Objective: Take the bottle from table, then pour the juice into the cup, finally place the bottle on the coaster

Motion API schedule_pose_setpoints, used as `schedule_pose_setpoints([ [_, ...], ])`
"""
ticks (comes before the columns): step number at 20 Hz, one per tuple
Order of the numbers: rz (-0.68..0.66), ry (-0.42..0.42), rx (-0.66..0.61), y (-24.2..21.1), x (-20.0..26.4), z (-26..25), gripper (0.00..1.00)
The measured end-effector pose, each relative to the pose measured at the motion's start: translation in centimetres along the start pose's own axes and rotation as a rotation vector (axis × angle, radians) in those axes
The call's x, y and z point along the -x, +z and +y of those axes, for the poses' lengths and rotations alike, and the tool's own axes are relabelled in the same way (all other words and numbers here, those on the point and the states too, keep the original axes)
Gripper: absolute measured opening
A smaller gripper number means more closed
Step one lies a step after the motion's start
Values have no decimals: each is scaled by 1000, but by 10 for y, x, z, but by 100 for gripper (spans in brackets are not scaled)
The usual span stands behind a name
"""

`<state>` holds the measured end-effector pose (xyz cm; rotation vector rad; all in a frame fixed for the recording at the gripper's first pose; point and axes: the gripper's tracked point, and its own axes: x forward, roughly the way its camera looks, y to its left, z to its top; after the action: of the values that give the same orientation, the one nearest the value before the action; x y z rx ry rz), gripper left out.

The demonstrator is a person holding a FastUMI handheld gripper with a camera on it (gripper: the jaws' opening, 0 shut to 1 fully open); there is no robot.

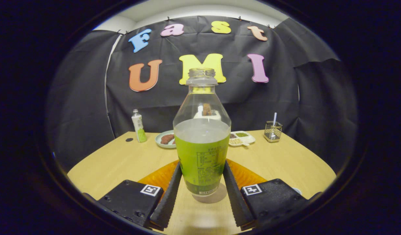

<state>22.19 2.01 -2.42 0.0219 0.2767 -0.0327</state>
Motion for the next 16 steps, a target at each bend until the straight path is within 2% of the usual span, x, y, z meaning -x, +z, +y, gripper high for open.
schedule_pose_setpoints([
  [9, 55, -19, 10, -35, -54, -15, 77],
  [16, 108, 6, 28, -56, -59, -12, 77],
])
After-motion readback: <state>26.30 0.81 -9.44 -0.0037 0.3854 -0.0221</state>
